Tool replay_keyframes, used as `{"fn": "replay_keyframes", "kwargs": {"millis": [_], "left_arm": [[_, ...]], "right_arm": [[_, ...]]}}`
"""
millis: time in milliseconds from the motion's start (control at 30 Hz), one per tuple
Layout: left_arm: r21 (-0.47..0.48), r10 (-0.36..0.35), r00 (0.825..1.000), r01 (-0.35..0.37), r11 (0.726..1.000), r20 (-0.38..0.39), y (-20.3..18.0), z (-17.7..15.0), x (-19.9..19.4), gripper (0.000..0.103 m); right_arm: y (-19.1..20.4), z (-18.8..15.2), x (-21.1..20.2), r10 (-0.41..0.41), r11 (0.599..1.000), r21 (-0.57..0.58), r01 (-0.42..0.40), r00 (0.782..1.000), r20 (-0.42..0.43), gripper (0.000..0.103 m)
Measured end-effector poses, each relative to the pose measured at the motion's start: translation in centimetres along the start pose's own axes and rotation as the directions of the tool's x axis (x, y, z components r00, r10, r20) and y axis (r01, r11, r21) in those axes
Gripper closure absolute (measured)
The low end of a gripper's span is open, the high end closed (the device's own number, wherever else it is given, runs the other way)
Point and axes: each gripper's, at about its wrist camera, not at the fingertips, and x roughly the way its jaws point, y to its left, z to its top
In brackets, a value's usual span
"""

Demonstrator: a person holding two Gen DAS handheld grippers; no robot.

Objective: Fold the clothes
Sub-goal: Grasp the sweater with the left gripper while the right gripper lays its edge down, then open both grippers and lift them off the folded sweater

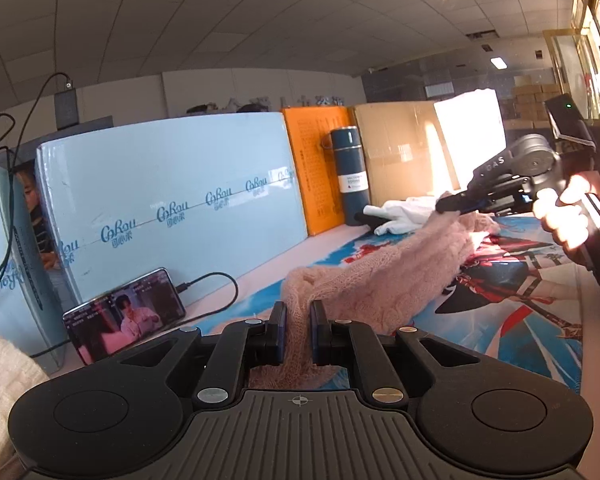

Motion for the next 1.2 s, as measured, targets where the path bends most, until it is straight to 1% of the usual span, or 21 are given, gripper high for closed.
{"fn": "replay_keyframes", "kwargs": {"millis": [133,233,367,467,533,567,600,633,667,700,733,800,833,867,933,967,1033,1067,1100,1167,1200], "left_arm": [[0.055,-0.049,0.998,0.047,0.997,0.038,0.5,0.2,-1.4,0.093],[0.074,-0.151,0.987,0.147,0.986,0.051,1.0,-0.2,-2.6,0.092],[0.103,-0.240,0.967,0.248,0.963,-0.081,0.1,-1.3,-3.0,0.092],[0.087,-0.296,0.933,0.319,0.944,-0.203,-0.4,-2.2,-2.7,0.091],[0.058,-0.318,0.913,0.343,0.938,-0.255,-0.5,-2.3,-2.7,0.086],[0.041,-0.335,0.908,0.356,0.934,-0.253,-0.4,-2.2,-2.9,0.086],[0.023,-0.355,0.906,0.370,0.929,-0.231,-0.3,-1.9,-3.3,0.085],[0.005,-0.377,0.905,0.385,0.923,-0.198,0.0,-1.6,-3.7,0.079],[-0.016,-0.398,0.906,0.400,0.916,-0.144,0.3,-1.2,-4.1,0.075],[-0.037,-0.407,0.909,0.405,0.914,-0.088,0.7,-0.7,-4.2,0.064],[-0.064,-0.394,0.918,0.391,0.918,-0.036,1.1,-0.3,-4.1,0.048],[-0.128,-0.301,0.953,0.302,0.945,0.032,1.7,0.4,-2.9,0.024],[-0.165,-0.221,0.975,0.224,0.960,0.041,1.9,0.8,-1.8,0.017],[-0.209,-0.143,0.989,0.147,0.967,0.034,2.2,1.0,-0.5,0.016],[-0.344,-0.059,0.998,0.060,0.937,0.013,3.4,1.0,1.7,0.016],[-0.433,-0.064,0.998,0.060,0.899,0.005,4.2,0.7,2.7,0.016],[-0.551,-0.126,0.992,0.104,0.828,-0.003,5.3,-0.1,3.7,0.016],[-0.582,-0.148,0.989,0.118,0.805,-0.004,5.6,-0.5,4.0,0.016],[-0.569,-0.141,0.990,0.113,0.815,-0.005,5.6,-0.8,3.9,0.016],[-0.540,-0.093,0.996,0.072,0.839,-0.012,5.7,-1.3,3.5,0.016],[-0.554,-0.085,0.996,0.063,0.830,-0.013,6.0,-1.5,3.4,0.016]], "right_arm": [[0.6,-2.1,-5.3,0.030,0.998,-0.062,-0.029,0.999,0.013,0.097],[-0.1,-3.7,-7.6,0.033,0.999,-0.042,-0.035,0.999,-0.029,0.097],[-0.9,-5.6,-9.1,0.029,0.998,-0.046,-0.035,0.992,-0.120,0.097],[-1.0,-6.3,-9.6,-0.011,0.994,-0.109,-0.008,0.985,-0.172,0.097],[-1.2,-6.0,-9.9,-0.040,0.993,-0.119,0.022,0.988,-0.151,0.092],[-1.2,-5.8,-10.1,-0.054,0.992,-0.121,0.037,0.990,-0.133,0.074],[-1.3,-5.5,-10.3,-0.068,0.991,-0.123,0.053,0.991,-0.116,0.046],[-1.3,-5.2,-10.4,-0.080,0.989,-0.131,0.067,0.992,-0.094,0.038],[-1.2,-4.8,-10.4,-0.088,0.986,-0.151,0.077,0.994,-0.065,0.037],[-1.1,-4.3,-10.1,-0.096,0.981,-0.172,0.088,0.995,-0.039,0.037],[-0.9,-4.0,-9.5,-0.110,0.976,-0.194,0.104,0.994,-0.021,0.036],[-0.8,-3.1,-7.7,-0.159,0.961,-0.230,0.156,0.987,0.009,0.032],[-0.9,-2.6,-6.4,-0.193,0.953,-0.235,0.191,0.981,0.014,0.032],[-1.2,-2.1,-4.9,-0.229,0.947,-0.227,0.225,0.973,0.007,0.033],[-2.0,-1.4,-2.5,-0.307,0.937,-0.188,0.296,0.951,-0.036,0.033],[-2.6,-1.3,-1.2,-0.348,0.927,-0.177,0.331,0.934,-0.080,0.035],[-3.5,-1.8,0.2,-0.427,0.897,-0.181,0.402,0.896,-0.124,0.053],[-3.6,-2.2,0.2,-0.460,0.879,-0.201,0.433,0.881,-0.112,0.073],[-3.5,-2.5,-0.3,-0.477,0.865,-0.222,0.451,0.875,-0.080,0.091],[-3.9,-2.7,-2.6,-0.457,0.877,-0.178,0.447,0.889,-0.017,0.095],[-4.2,-2.7,-3.9,-0.440,0.888,-0.141,0.438,0.898,0.017,0.096]]}}
